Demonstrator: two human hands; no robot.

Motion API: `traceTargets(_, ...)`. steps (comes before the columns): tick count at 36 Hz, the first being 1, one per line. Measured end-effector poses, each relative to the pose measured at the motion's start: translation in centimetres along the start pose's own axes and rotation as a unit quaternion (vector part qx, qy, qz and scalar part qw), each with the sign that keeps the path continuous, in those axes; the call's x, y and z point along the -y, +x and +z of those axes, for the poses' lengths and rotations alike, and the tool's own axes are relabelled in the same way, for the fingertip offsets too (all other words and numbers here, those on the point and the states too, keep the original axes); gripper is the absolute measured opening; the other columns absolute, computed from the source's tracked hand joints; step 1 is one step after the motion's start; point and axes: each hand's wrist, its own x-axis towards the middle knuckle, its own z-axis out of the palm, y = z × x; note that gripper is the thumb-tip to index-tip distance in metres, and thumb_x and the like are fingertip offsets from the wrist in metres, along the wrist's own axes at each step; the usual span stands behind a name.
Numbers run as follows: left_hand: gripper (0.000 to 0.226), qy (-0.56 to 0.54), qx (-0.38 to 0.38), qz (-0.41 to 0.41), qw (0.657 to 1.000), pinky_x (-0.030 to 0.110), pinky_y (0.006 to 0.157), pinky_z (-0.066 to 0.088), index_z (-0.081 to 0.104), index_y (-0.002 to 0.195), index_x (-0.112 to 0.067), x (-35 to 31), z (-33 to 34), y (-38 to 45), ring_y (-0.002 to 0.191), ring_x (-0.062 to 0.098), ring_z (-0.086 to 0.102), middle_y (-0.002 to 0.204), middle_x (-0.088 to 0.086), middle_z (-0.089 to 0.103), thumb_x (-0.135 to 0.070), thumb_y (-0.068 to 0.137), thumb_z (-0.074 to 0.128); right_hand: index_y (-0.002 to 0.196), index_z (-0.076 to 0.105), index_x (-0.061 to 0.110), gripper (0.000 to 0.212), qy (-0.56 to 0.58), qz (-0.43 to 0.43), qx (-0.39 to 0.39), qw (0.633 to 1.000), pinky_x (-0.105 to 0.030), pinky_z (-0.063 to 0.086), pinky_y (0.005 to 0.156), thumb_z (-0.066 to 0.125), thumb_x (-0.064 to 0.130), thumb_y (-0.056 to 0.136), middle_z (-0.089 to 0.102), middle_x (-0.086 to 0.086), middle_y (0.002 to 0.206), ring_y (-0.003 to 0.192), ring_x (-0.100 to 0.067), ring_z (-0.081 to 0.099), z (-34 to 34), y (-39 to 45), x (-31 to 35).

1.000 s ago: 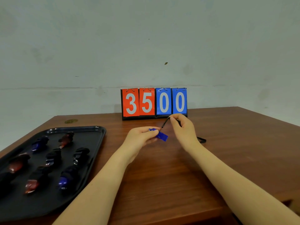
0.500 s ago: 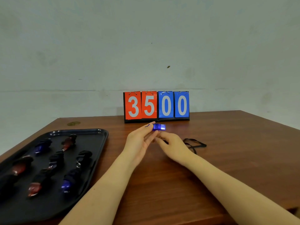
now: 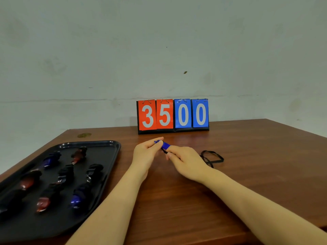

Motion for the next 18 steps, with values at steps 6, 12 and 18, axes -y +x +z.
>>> traceTargets(6,0.017,0.002,-0.007,0.006,1.000,0.031,0.095,0.050,0.068,0.103,-0.026,0.1,0.1,0.1,0.108,0.016,0.061,0.111,0.002,0.067,-0.015,0.093,0.060,0.095,0.060,0.026,0.015,-0.004,-0.014,-0.014,1.000,-0.008,0.032,0.062,0.046,0.024,0.100,0.055,0.017,0.077,0.067,0.004,0.050,-0.2,-0.1,0.2)
traceTargets(12,0.024,-0.014,-0.004,-0.008,1.000,0.030,0.094,0.052,0.068,0.114,-0.021,0.0,0.0,0.1,0.108,0.017,0.062,0.116,0.004,0.067,-0.014,0.092,0.061,0.091,0.061,0.029,0.016,0.032,0.013,-0.062,0.997,-0.013,0.037,0.060,0.048,0.026,0.099,0.058,0.014,0.071,0.067,0.000,0.053,-0.8,0.1,-0.2)
traceTargets(18,0.022,0.010,0.041,-0.010,0.999,0.033,0.096,0.053,0.069,0.112,-0.020,-0.4,0.1,-0.4,0.104,0.016,0.065,0.113,0.005,0.069,-0.014,0.092,0.062,0.092,0.063,0.025,0.017,0.057,0.044,-0.096,0.993,-0.017,0.043,0.069,0.048,0.023,0.099,0.061,0.014,0.080,0.077,-0.004,0.057,-1.3,0.3,-0.7)
